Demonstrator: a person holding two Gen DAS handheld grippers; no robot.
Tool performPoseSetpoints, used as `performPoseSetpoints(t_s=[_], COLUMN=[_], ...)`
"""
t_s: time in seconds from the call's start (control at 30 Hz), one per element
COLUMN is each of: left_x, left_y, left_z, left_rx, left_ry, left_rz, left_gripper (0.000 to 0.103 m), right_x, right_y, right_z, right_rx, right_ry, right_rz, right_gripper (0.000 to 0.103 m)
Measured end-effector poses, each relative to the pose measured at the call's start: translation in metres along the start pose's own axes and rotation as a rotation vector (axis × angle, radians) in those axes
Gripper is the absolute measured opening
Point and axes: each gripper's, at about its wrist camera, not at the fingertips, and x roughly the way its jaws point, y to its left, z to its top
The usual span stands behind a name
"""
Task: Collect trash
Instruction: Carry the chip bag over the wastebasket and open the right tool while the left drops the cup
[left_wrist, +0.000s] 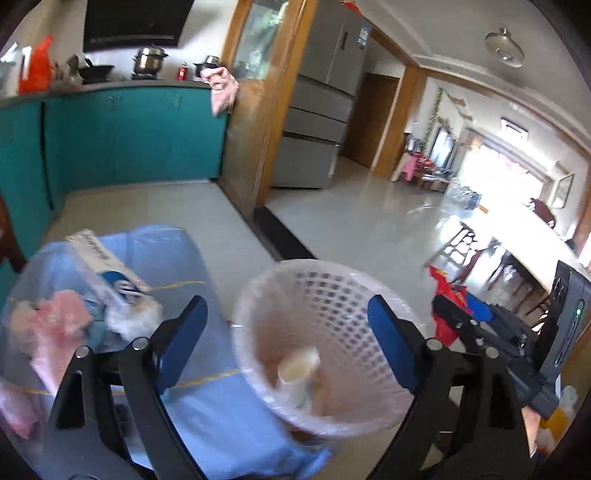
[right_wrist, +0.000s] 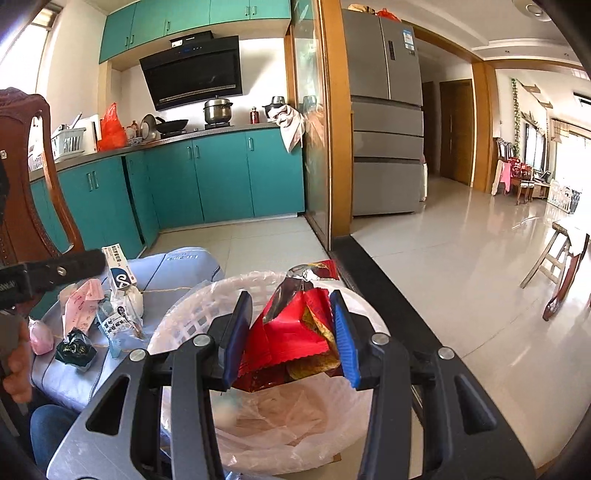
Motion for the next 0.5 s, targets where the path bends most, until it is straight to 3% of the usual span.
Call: performPoseSetpoints(t_s=[0.07, 0.2, 0.37, 0.5], left_x=[-0.012, -0.043, -0.087, -0.119], left_y=[0.017, 0.056, 0.098, 0.118], left_z=[0.001, 0.001, -0.005, -0.009], left_rx=[-0.006, -0.031, -0.068, -0.069], left_ry=[-0.017, -0.046, -0.058, -0.065], left_rz=[0.093, 0.283, 0.5, 0.616], left_gripper=[0.088, 0.091, 0.091, 0.09], right_x=[0.003, 0.009, 0.009, 0.015], right_y=[0.002, 0.014, 0.039, 0.092], right_z=[-0.001, -0.003, -0.002, -0.012], right_rx=[0.001, 0.006, -0.018, -0.092], right_ry=[0.005, 0.005, 0.005, 0.048], right_rz=[0.003, -0.004, 0.066, 0.229], right_gripper=[0.054, 0.082, 0.084, 0.084])
